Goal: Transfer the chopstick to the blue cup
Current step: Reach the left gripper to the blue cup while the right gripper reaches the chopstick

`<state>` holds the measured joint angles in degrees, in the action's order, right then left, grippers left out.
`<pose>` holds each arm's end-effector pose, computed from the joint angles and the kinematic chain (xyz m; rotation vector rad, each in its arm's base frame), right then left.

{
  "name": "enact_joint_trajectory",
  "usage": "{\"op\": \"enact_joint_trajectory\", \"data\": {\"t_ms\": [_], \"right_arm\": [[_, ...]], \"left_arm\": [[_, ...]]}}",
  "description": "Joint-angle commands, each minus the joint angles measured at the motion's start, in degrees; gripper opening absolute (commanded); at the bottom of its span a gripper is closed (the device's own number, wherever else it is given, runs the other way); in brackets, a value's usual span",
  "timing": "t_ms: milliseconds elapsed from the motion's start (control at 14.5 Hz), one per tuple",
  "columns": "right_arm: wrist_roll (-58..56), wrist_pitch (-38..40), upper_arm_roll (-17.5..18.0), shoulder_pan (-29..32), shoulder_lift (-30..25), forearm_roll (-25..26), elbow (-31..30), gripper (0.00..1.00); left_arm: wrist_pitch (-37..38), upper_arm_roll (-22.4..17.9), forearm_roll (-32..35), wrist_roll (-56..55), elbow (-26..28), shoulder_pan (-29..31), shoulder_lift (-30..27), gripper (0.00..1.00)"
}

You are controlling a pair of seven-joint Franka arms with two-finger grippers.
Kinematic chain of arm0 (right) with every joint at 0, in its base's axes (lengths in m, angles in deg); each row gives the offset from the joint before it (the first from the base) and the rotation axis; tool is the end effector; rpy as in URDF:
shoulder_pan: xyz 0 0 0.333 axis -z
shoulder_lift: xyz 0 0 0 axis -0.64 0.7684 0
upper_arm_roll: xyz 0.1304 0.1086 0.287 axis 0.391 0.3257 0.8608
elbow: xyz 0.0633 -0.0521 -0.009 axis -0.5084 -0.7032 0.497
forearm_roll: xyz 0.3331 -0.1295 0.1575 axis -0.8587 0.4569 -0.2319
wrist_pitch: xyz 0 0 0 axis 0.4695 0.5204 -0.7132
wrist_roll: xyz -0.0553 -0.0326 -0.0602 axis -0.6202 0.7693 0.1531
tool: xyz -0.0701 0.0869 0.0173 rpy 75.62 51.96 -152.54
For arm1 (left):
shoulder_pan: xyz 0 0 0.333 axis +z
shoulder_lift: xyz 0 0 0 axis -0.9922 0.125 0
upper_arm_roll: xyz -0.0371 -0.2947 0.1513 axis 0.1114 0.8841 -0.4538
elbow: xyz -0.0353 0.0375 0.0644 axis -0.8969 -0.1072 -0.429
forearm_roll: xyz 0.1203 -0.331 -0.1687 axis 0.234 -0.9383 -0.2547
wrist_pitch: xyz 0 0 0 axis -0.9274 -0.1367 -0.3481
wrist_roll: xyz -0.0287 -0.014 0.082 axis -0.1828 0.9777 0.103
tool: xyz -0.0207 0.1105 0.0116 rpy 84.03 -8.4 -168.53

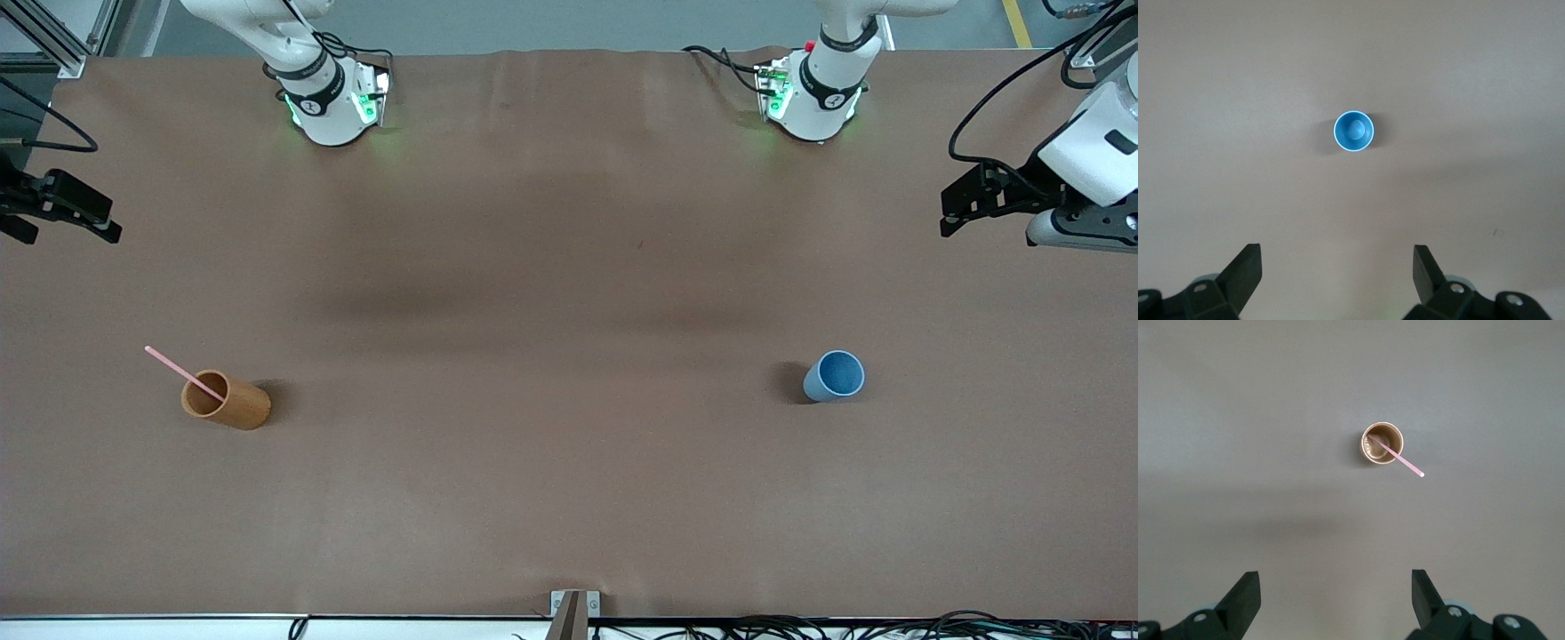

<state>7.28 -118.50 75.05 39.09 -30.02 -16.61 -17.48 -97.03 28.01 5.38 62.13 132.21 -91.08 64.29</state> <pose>0.5497 -0.0171 0.6680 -3.1394 0.0017 -0.0346 0.5512 -0.0723 0.6550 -3.1305 0.2338 -0.0173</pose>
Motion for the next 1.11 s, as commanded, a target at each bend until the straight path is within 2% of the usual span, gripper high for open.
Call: {"op": "enact_joint_trajectory", "data": {"t_ms": [0, 277, 415, 553, 761, 830, 899, 1038], "right_arm": [[-0.6, -0.4, 0.1, 0.5, -0.3, -1.4, -0.7, 1.0], [-0.6, -0.1, 0.1, 0.5, -0.2, -1.4, -0.6, 1.0], [-0.6, -0.4, 0.1, 0.4, -0.1, -1.5, -0.7, 1.0], [-1.7, -0.5, 0.1, 2.2, 0.5, -2.2, -1.0, 1.0], [-8.4, -2.0, 0.1, 8.4, 3.7, -7.9, -1.1, 1.0], [-10.4, -2.8, 0.1, 10.2, 5.2, -8.1, -1.5, 1.0], [-13.4, -4.2, 0.1, 12.6, 6.9, -10.3, -2.6, 1.0], [-22.4, -9.2, 0.1, 17.6, 9.2, -17.2, -6.7, 1.0]], "left_arm": [[1.3, -0.2, 0.6, 1.0, -1.2, -0.2, 0.2, 1.0], [1.0, -0.4, 0.7, 0.9, -1.1, -0.1, 1.4, 1.0], [0.0, -0.6, 0.6, 0.8, -1.0, 0.4, 5.7, 1.0], [-4.7, -0.7, 0.6, 1.0, 0.0, 1.8, 10.1, 1.0], [-12.5, -0.7, 0.6, 1.0, 2.0, 1.8, 16.0, 1.0], [-15.5, -0.7, 0.6, 1.0, 3.8, 1.9, 17.4, 1.0], [-18.8, -0.7, 0.5, 0.8, 6.1, 1.8, 18.0, 1.0], [-26.6, -0.5, 0.4, -0.1, 11.4, 1.7, 19.7, 1.0]]}}
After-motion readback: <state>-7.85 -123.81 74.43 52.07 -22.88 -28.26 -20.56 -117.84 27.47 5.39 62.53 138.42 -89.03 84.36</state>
